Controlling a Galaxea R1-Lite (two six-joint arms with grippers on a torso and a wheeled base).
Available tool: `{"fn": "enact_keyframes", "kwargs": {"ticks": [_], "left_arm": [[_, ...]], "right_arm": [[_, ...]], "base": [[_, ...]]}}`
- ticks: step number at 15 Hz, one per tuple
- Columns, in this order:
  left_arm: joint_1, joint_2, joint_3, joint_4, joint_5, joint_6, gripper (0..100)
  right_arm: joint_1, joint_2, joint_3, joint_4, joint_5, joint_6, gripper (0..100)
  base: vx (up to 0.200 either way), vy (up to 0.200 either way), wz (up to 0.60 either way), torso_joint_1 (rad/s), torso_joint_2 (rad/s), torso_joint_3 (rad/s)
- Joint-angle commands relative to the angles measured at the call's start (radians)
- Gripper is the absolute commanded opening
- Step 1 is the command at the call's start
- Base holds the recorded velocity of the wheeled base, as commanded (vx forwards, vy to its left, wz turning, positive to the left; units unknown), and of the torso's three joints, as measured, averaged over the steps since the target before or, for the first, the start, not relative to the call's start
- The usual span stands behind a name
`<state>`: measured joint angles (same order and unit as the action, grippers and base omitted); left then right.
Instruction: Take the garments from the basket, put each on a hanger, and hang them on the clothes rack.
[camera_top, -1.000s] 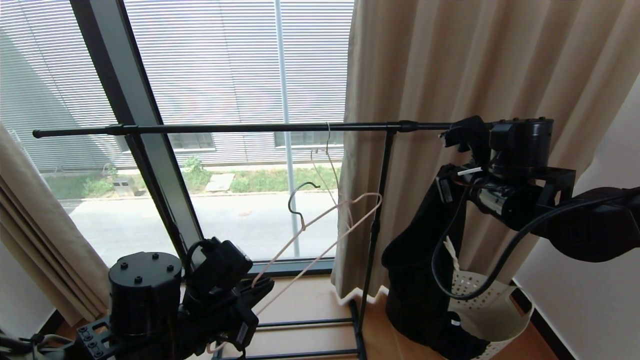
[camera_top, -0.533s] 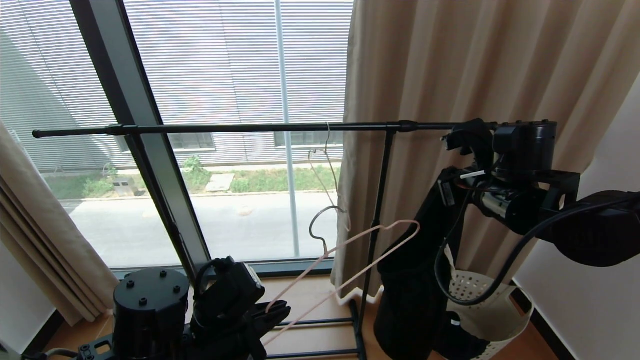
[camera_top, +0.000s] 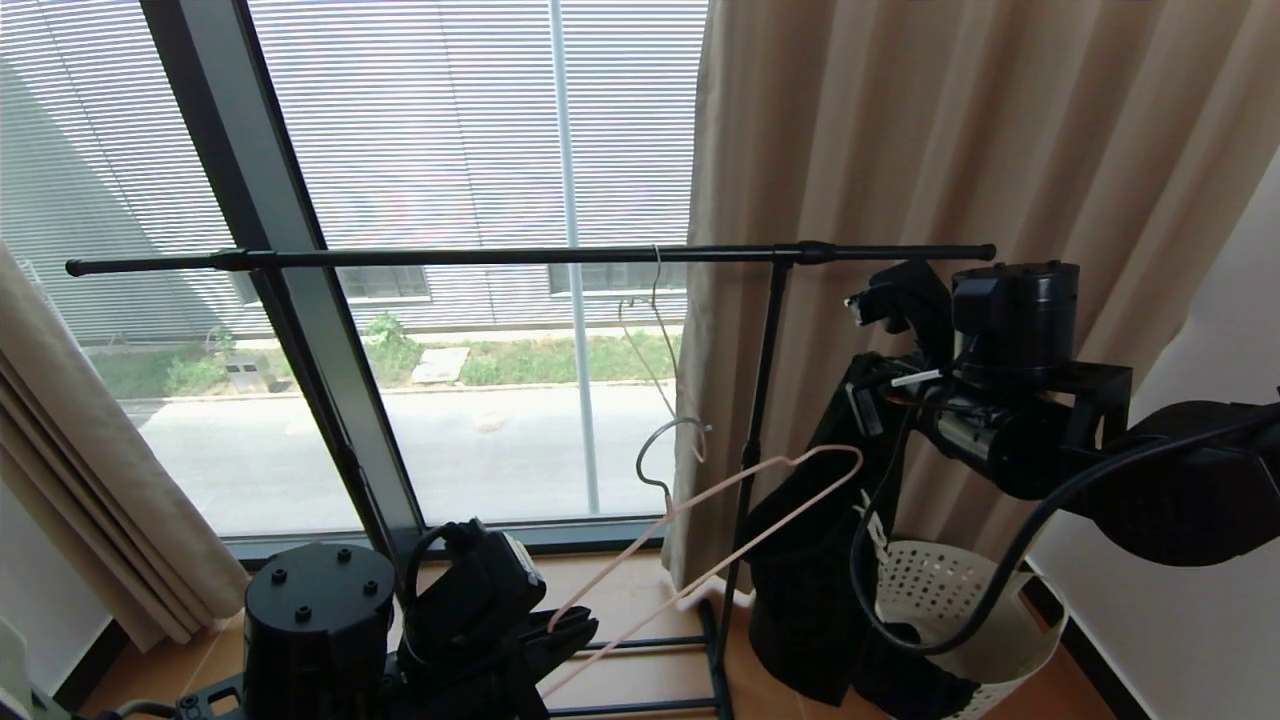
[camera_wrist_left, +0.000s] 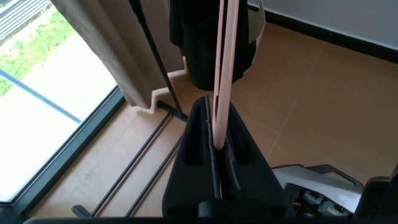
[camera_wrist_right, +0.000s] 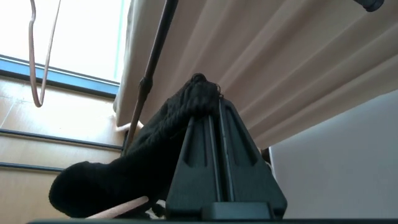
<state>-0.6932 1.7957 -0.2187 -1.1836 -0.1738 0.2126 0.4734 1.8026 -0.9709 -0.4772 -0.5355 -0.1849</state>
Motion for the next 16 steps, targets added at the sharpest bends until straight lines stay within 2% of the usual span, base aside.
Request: {"fn": "enact_keyframes", "kwargs": {"ticks": [1,8,10,16], "left_arm": [[0.000,0.036,-0.007,-0.025,0.004,-0.016,0],[0.003,0.051,-0.030,-0.051,0.047,-0.039,0],[0.004,0.053,-0.044,-0.051,0.076,-0.048,0],[0.008,0.056,-0.054,-0.051,0.082,-0.070,0]], "right_arm": [[0.030,0.003,0.008,0.000,-0.001,-0.001,0],[0.070,-0.005,0.034,0.000,-0.003,0.001,0],[0.086,-0.006,0.040,0.000,-0.024,0.001,0],[0.172,-0.008,0.054,-0.001,-0.043,0.004,0]], "base": [[0.000,0.000,0.00,0.000,0.00,0.000],[0.000,0.000,0.00,0.000,0.00,0.000],[0.000,0.000,0.00,0.000,0.00,0.000],[0.000,0.000,0.00,0.000,0.00,0.000]]}}
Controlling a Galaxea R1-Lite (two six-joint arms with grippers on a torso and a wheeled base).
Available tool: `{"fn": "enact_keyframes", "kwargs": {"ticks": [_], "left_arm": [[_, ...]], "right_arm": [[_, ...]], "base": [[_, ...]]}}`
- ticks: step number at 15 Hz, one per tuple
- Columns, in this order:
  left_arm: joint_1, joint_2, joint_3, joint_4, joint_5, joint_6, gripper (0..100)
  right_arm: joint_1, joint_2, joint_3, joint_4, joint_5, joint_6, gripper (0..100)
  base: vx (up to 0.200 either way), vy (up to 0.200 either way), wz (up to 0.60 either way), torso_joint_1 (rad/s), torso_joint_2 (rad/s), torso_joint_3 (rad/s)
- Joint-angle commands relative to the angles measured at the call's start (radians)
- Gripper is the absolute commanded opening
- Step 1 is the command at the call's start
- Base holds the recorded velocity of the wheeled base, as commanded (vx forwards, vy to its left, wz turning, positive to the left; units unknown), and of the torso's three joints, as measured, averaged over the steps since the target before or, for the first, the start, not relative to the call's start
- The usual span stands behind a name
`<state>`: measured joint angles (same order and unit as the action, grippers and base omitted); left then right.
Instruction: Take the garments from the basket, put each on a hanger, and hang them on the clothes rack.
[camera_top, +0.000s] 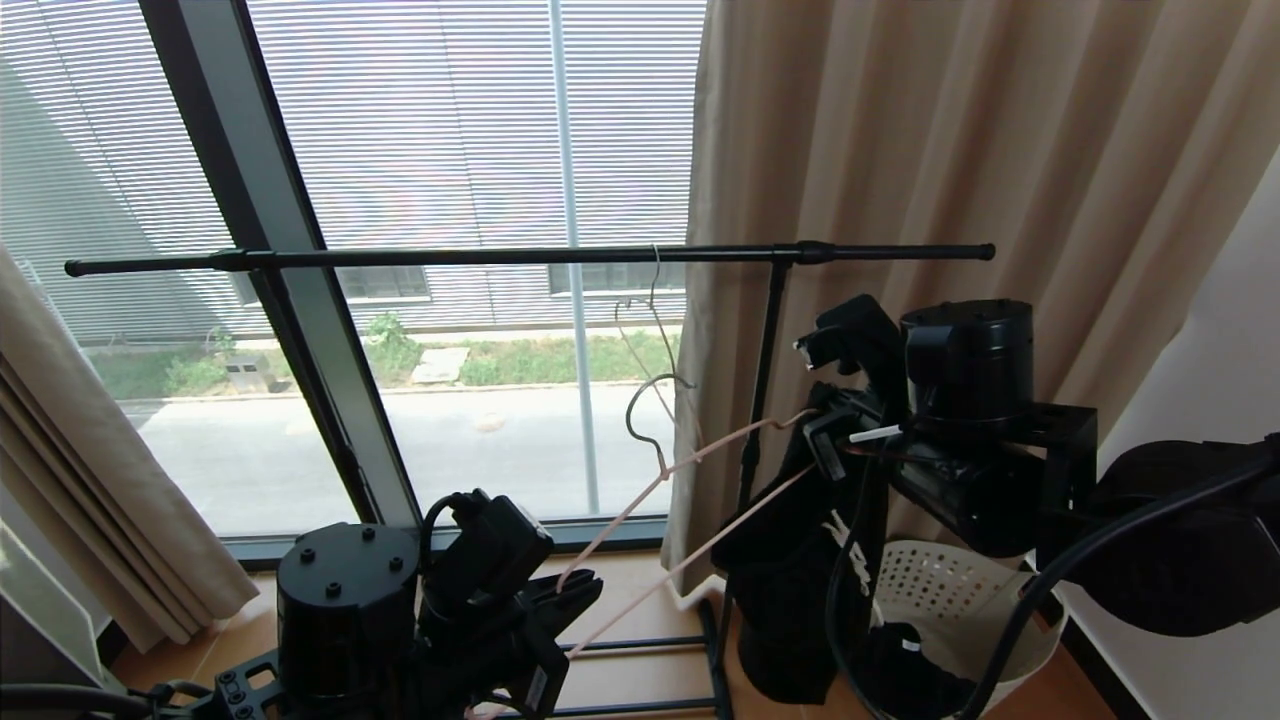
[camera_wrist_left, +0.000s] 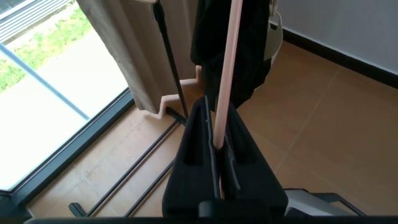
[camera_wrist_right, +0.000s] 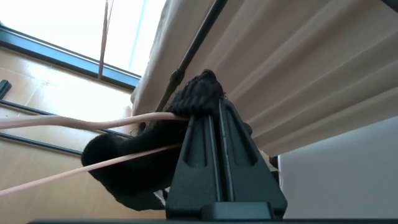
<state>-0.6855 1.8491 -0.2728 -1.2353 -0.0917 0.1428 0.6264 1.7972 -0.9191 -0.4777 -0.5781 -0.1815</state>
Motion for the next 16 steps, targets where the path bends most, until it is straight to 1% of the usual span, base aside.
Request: {"fn": "enact_keyframes", "kwargs": {"ticks": [1,6,8,11,12,16], "left_arm": [[0.000,0.004,0.000,0.000,0.000,0.000,0],[-0.002,0.018,0.003,0.000,0.006,0.000,0],[-0.002,0.018,0.003,0.000,0.006,0.000,0],[-0.002,0.016,0.001,0.000,0.006,0.000,0],[-0.002,0.018,0.004,0.000,0.006,0.001,0],[-0.002,0.032,0.009,0.002,0.004,0.004,0]], "right_arm": [[0.033,-0.010,0.008,-0.001,0.000,0.000,0],[0.046,-0.041,0.011,-0.007,0.003,0.004,0],[0.075,-0.044,0.014,-0.050,0.001,0.005,0],[0.095,-0.042,0.016,-0.058,0.001,0.008,0],[0.105,-0.039,0.016,-0.056,0.000,0.020,0],[0.085,-0.062,0.008,-0.058,0.001,0.020,0]], "base": [[0.000,0.000,0.00,0.000,0.00,0.000],[0.000,0.000,0.00,0.000,0.00,0.000],[0.000,0.000,0.00,0.000,0.00,0.000],[0.000,0.000,0.00,0.000,0.00,0.000],[0.000,0.000,0.00,0.000,0.00,0.000],[0.000,0.000,0.00,0.000,0.00,0.000]]}}
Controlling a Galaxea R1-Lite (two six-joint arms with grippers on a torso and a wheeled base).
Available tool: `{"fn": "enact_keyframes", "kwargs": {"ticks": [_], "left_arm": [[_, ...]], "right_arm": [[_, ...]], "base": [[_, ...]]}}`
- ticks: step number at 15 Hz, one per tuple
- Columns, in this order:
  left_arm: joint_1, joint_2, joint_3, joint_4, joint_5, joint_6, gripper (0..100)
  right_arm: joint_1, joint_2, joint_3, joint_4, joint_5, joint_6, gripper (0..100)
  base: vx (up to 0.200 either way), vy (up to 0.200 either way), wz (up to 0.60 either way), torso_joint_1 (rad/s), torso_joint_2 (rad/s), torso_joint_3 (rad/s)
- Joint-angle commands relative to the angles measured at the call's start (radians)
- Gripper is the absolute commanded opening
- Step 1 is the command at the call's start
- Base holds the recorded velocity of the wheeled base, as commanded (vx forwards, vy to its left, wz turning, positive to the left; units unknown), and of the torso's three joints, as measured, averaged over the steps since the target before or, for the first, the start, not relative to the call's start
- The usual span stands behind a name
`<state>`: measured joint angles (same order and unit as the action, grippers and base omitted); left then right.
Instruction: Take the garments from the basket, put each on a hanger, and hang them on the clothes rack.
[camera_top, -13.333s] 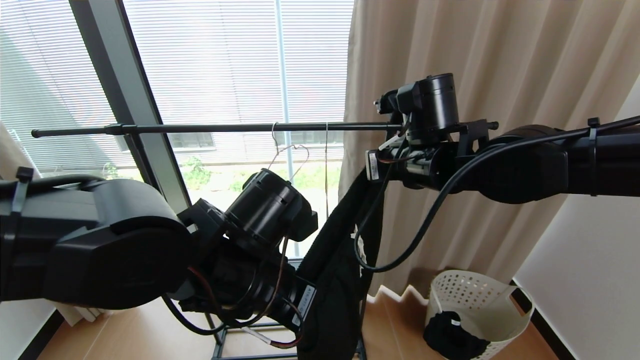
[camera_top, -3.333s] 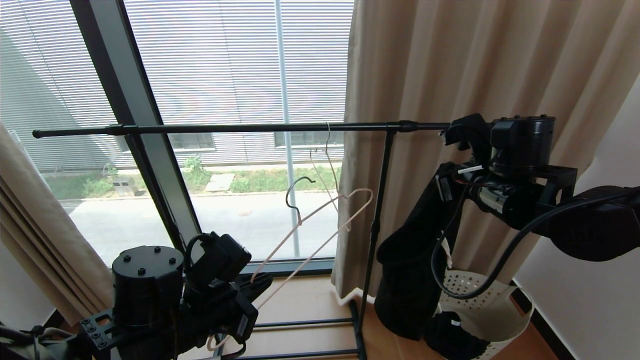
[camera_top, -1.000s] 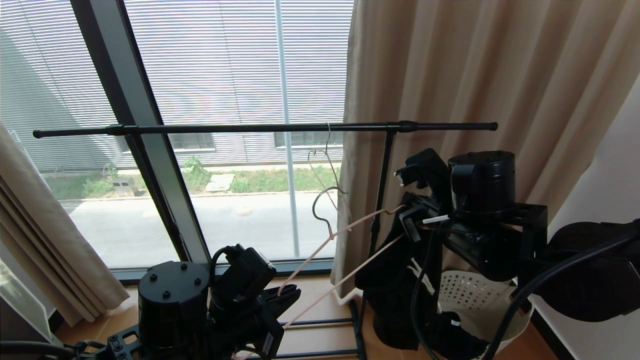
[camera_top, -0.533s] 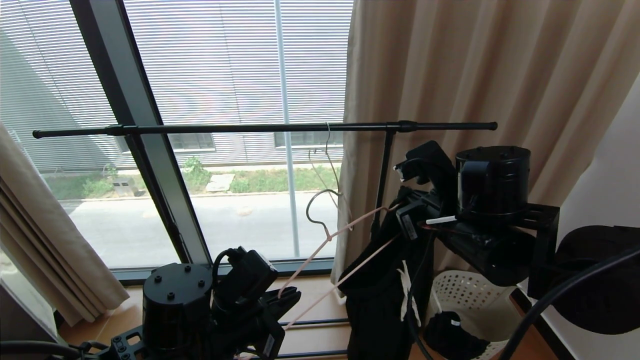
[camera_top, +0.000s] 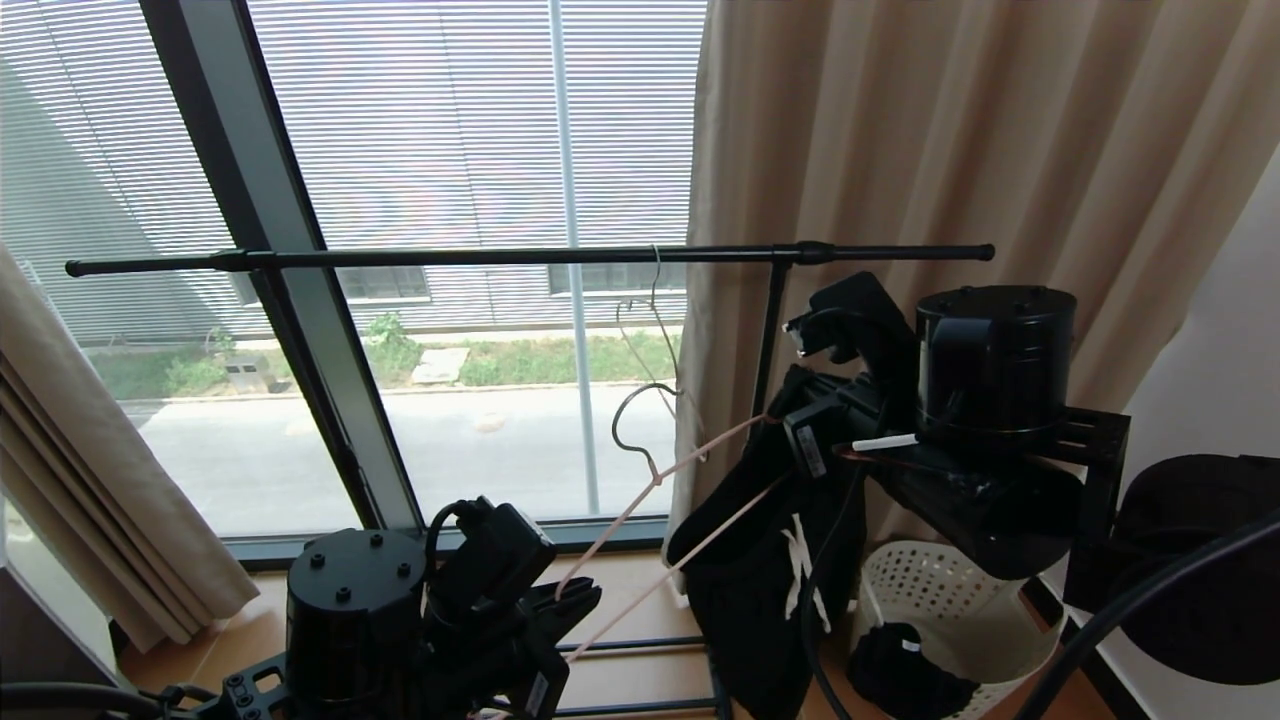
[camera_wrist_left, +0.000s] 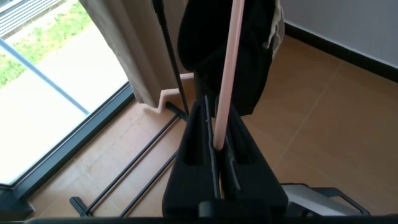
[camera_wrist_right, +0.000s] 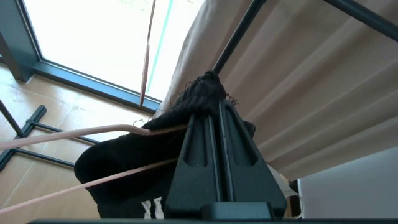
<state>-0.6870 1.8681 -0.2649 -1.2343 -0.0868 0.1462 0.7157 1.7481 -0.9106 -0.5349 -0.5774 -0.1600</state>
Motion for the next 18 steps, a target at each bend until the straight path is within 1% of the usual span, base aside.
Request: {"fn": "enact_keyframes", "kwargs": {"ticks": [1,3,5,9,12,15,18], "left_arm": [[0.000,0.019,0.000,-0.001,0.001,0.001,0],[0.001,0.023,-0.005,-0.001,0.004,0.000,0],[0.003,0.040,-0.016,-0.001,0.029,-0.004,0],[0.003,0.045,-0.022,-0.002,0.032,-0.005,0],[0.003,0.045,-0.036,-0.002,0.050,-0.031,0],[0.003,0.043,-0.040,-0.002,0.052,-0.031,0],[0.001,0.045,-0.040,-0.002,0.052,-0.031,0]], "right_arm": [[-0.002,-0.013,0.001,0.000,0.001,0.000,0],[0.028,-0.005,0.001,0.000,0.001,0.011,0],[0.041,-0.007,0.001,0.000,0.001,0.023,0],[0.093,-0.002,0.003,0.001,0.001,0.040,0],[0.108,0.008,0.006,0.001,0.001,0.043,0],[0.134,0.011,0.007,0.006,0.001,0.062,0],[0.183,0.013,0.006,0.009,0.001,0.088,0]], "base": [[0.000,0.000,0.00,0.000,0.00,0.000],[0.000,0.000,0.00,0.000,0.00,0.000],[0.000,0.000,0.00,0.000,0.00,0.000],[0.000,0.000,0.00,0.000,0.00,0.000],[0.000,0.000,0.00,0.000,0.00,0.000],[0.000,0.000,0.00,0.000,0.00,0.000],[0.000,0.000,0.00,0.000,0.00,0.000]]}}
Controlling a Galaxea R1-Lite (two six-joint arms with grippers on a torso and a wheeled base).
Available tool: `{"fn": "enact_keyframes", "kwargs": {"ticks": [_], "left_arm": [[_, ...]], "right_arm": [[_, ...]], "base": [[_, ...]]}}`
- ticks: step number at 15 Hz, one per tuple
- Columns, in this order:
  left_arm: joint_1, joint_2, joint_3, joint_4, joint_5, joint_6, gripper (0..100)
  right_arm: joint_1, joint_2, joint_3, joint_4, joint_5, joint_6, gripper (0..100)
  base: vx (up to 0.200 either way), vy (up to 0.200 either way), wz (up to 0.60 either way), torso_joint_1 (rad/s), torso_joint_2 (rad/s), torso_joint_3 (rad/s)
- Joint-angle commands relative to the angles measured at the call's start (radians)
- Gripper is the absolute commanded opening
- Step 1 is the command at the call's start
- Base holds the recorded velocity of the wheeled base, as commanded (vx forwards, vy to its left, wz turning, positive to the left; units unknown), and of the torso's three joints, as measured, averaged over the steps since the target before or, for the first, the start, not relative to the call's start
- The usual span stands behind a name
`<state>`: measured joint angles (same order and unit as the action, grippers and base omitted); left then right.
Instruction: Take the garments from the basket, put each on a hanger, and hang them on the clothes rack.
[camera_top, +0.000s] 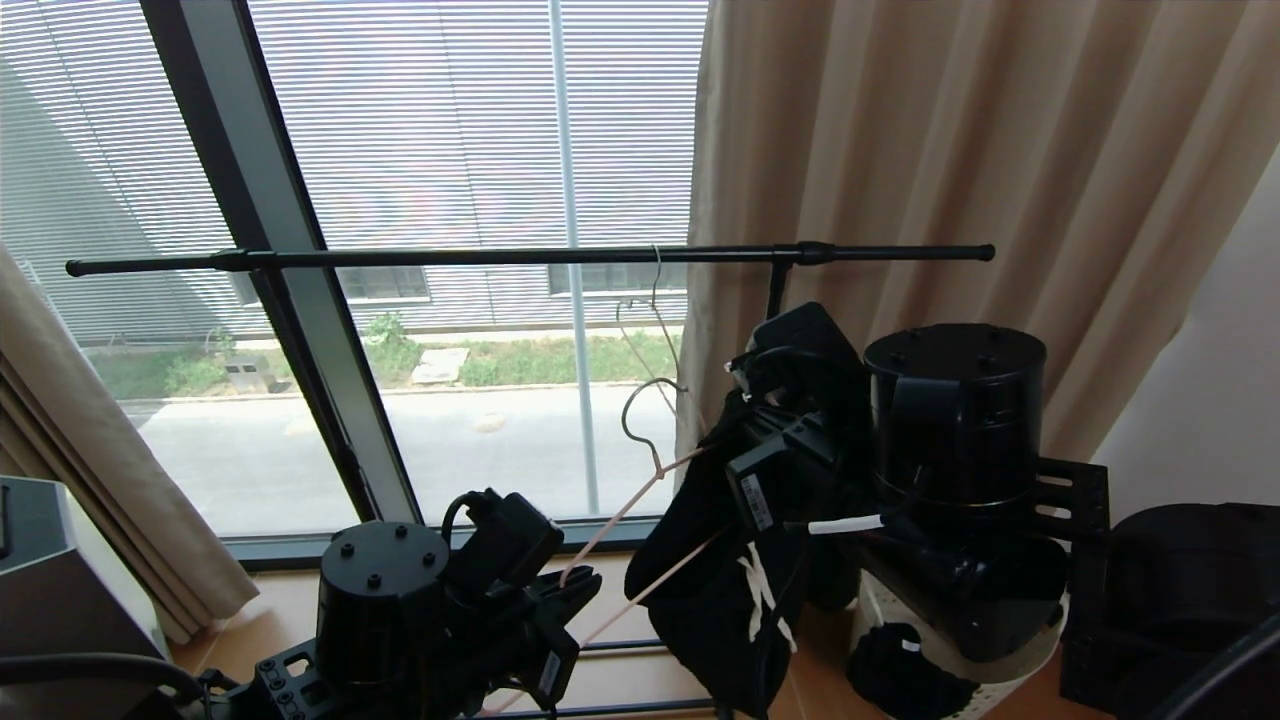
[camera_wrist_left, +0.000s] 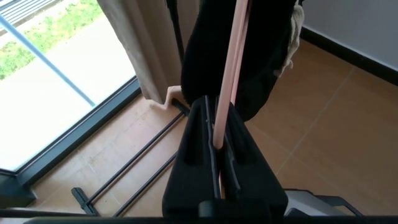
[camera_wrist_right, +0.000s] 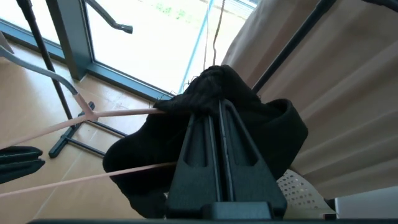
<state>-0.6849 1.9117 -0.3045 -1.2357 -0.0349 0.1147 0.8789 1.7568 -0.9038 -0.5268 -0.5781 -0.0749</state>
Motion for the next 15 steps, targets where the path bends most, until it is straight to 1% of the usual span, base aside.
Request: {"fn": "enact_keyframes", "kwargs": {"ticks": [1,8,15], "left_arm": [[-0.001,0.001,-0.001,-0.001,0.000,0.000,0],[-0.001,0.003,-0.001,-0.001,0.000,0.000,0],[-0.001,0.004,0.004,-0.001,0.000,0.000,0]], "right_arm": [[0.031,0.004,-0.001,0.001,0.001,0.009,0],[0.098,0.001,0.002,-0.005,0.001,0.032,0],[0.133,-0.003,0.010,-0.007,0.001,0.040,0]], "base": [[0.000,0.000,0.00,0.000,0.00,0.000],[0.000,0.000,0.00,0.000,0.00,0.000],[0.000,0.000,0.00,0.000,0.00,0.000]]}}
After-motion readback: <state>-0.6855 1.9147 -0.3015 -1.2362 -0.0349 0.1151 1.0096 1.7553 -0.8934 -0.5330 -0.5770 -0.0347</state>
